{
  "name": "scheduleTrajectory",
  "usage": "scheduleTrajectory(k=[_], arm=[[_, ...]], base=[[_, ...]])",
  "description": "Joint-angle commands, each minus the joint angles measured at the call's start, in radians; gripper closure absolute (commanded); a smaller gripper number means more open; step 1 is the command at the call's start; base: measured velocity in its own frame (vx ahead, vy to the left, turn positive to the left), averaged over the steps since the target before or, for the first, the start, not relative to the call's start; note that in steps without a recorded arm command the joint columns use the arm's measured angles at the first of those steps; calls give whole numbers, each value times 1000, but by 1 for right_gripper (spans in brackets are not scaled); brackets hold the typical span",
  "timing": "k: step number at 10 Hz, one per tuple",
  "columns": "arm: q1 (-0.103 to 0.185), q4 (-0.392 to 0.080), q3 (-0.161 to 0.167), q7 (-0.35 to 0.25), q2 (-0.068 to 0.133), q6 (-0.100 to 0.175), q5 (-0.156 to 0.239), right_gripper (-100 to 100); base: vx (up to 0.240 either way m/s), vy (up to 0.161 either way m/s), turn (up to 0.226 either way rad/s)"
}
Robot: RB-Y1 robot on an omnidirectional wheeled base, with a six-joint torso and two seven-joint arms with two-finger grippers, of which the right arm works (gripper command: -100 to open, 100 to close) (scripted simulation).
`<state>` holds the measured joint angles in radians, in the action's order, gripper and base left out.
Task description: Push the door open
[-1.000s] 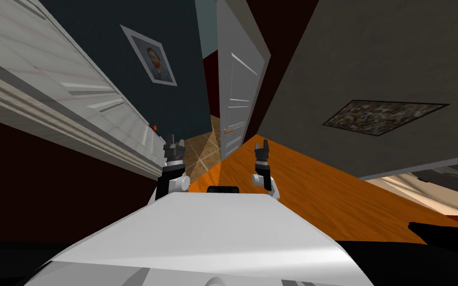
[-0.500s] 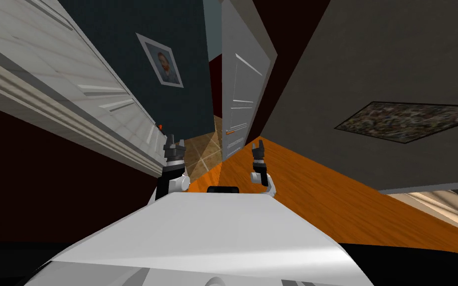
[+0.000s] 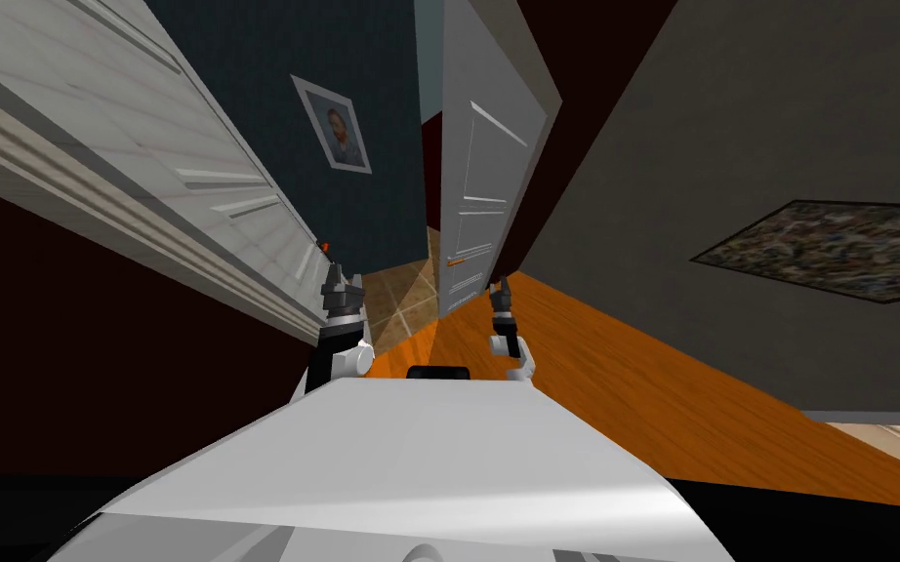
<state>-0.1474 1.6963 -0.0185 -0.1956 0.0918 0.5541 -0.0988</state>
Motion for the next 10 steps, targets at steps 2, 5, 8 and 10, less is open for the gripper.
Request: scheduleTrajectory(k=[2,5,8,10], arm=[[31,-65,2,-21,12,-4,-10,-100],[79,-148,4,-43,24,-8,-22,-100],[127,-231,6,-64,36,-11,-35,-100],[175,-295,8,-86,48,-15,-48,-100]], base=[[56,-76,125],[48,-75,137],[34,-79,134],[49,-68,181]])
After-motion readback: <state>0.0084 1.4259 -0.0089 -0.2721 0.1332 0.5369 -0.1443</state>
